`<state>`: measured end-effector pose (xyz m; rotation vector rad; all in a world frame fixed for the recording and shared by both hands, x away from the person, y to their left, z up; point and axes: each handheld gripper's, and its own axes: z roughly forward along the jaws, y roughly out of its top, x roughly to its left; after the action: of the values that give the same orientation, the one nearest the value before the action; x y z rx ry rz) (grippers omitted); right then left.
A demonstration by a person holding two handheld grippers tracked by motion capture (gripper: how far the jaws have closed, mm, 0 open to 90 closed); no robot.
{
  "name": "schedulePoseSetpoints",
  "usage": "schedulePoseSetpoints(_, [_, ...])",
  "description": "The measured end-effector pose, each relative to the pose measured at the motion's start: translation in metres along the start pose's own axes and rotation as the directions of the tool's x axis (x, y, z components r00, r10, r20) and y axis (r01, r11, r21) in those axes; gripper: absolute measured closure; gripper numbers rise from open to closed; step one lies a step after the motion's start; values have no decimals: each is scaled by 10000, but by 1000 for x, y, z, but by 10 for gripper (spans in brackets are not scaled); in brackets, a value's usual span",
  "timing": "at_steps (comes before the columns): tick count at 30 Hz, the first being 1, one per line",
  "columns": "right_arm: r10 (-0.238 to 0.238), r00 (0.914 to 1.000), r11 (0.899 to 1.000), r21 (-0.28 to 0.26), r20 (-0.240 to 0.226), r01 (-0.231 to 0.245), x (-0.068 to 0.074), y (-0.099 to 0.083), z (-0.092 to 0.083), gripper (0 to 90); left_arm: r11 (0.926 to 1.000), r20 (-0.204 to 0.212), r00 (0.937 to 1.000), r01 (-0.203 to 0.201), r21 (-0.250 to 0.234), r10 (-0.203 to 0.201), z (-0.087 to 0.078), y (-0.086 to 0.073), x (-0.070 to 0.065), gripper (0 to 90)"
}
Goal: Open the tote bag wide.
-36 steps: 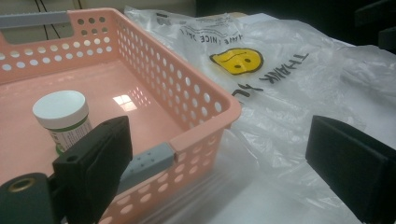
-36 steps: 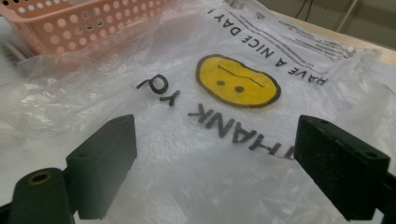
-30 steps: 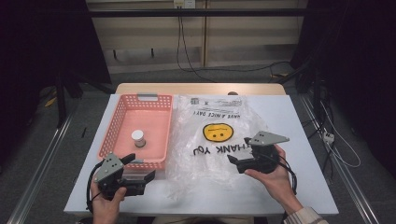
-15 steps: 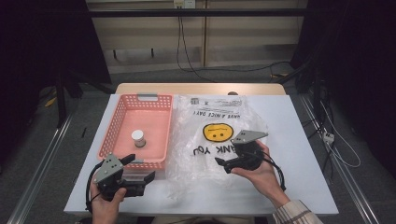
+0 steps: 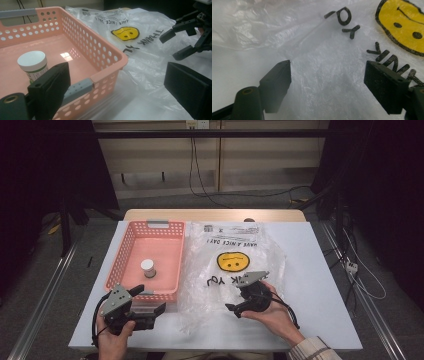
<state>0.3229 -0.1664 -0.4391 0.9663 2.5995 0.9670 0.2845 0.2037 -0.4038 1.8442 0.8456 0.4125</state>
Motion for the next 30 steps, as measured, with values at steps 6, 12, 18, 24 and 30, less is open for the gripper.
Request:
schedulePoseSetpoints(6, [-151,9999,9969,769,-45,154,1,-4,12,248,10000,-9,10000,76,-16,-76,0,0,0,65])
schedulePoseSetpoints(12, [314,9995,9978,592,-85,-309,-10,-6,14,425,9999,-70,9999,77,-98,-78,-2,0,2,64])
schedulePoseSetpoints(18, [628,9980,9963,586,116,-634,-14,-6,12,549,9999,-42,9999,95,-75,-95,-1,0,2,63])
schedulePoseSetpoints(24, [607,9976,9971,435,346,-622,-16,-6,13,712,9999,-66,9999,119,-25,-119,-2,-1,2,63])
schedulePoseSetpoints(30, [1109,9930,9926,459,407,-1128,-22,-5,13,870,10000,-75,9999,93,13,-93,-1,-1,3,64])
